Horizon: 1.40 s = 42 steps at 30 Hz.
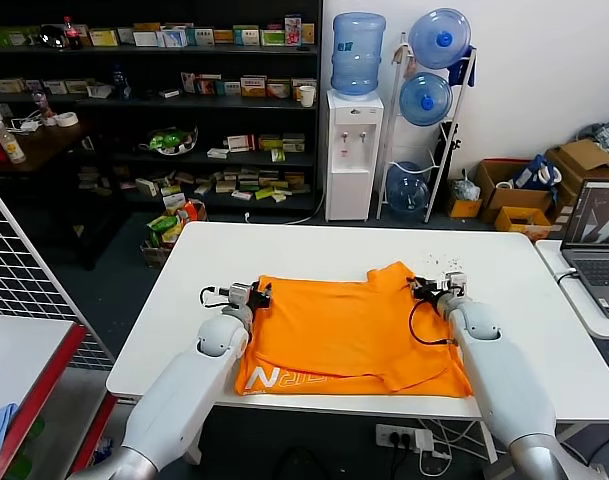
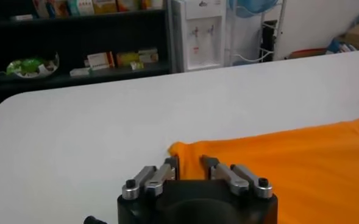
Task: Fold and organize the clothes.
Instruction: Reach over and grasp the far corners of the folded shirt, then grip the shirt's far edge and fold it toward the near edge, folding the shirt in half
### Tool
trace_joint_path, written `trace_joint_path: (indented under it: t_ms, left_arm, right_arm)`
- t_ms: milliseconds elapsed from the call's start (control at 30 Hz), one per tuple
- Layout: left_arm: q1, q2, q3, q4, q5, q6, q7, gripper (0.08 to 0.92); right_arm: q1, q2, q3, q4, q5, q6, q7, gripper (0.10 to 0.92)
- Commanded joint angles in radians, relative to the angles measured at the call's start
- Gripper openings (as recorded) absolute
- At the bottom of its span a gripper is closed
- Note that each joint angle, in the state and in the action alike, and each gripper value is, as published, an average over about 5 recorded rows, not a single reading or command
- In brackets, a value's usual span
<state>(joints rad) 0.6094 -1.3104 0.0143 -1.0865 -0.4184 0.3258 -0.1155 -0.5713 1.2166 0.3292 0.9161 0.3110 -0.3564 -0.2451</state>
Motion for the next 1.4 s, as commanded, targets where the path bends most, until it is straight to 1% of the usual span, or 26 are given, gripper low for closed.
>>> trace_joint_path:
  t_ms: [33,133,267,467,633,767,900,1067,1300,1400]
  left_arm:
    - [0.032,0.031,-0.001,-0.078,-0.003,0.001,0.0,0.256]
    - [0.059,0.058,-0.005,-0.14,-0.001,-0.004,-0.002,0.17]
    - [0.103,0.102,-0.011,-0.238,-0.001,-0.005,-0.01,0.096]
    - [0.188,0.17,-0.016,-0.398,-0.016,0.007,-0.028,0.092]
    - [0.289,0.238,-0.02,-0.532,-0.034,0.025,-0.04,0.092]
    - [0.374,0.297,-0.033,-0.632,-0.038,0.032,-0.043,0.092]
    - [0.452,0.337,-0.052,-0.699,-0.045,0.038,-0.05,0.092]
    - [0.542,0.352,-0.076,-0.749,-0.045,0.043,-0.058,0.092]
    - [0.618,0.319,-0.097,-0.762,-0.03,0.038,-0.059,0.092]
    - [0.631,0.309,-0.109,-0.772,-0.024,0.036,-0.06,0.115]
  right_arm:
    - [-0.048,-0.034,-0.02,0.146,0.061,0.001,0.035,0.187]
    - [-0.103,-0.069,-0.023,0.259,0.098,-0.012,0.063,0.131]
    - [-0.195,-0.124,-0.017,0.395,0.148,-0.028,0.104,0.125]
    - [-0.371,-0.209,0.024,0.593,0.188,-0.075,0.166,0.125]
    - [-0.537,-0.263,0.083,0.75,0.195,-0.121,0.203,0.125]
    - [-0.656,-0.282,0.127,0.839,0.191,-0.134,0.21,0.125]
    - [-0.741,-0.289,0.154,0.893,0.179,-0.142,0.215,0.125]
    - [-0.81,-0.288,0.172,0.93,0.14,-0.15,0.217,0.125]
    - [-0.843,-0.283,0.18,0.94,0.116,-0.162,0.211,0.125]
    - [-0.844,-0.281,0.181,0.949,0.114,-0.172,0.21,0.125]
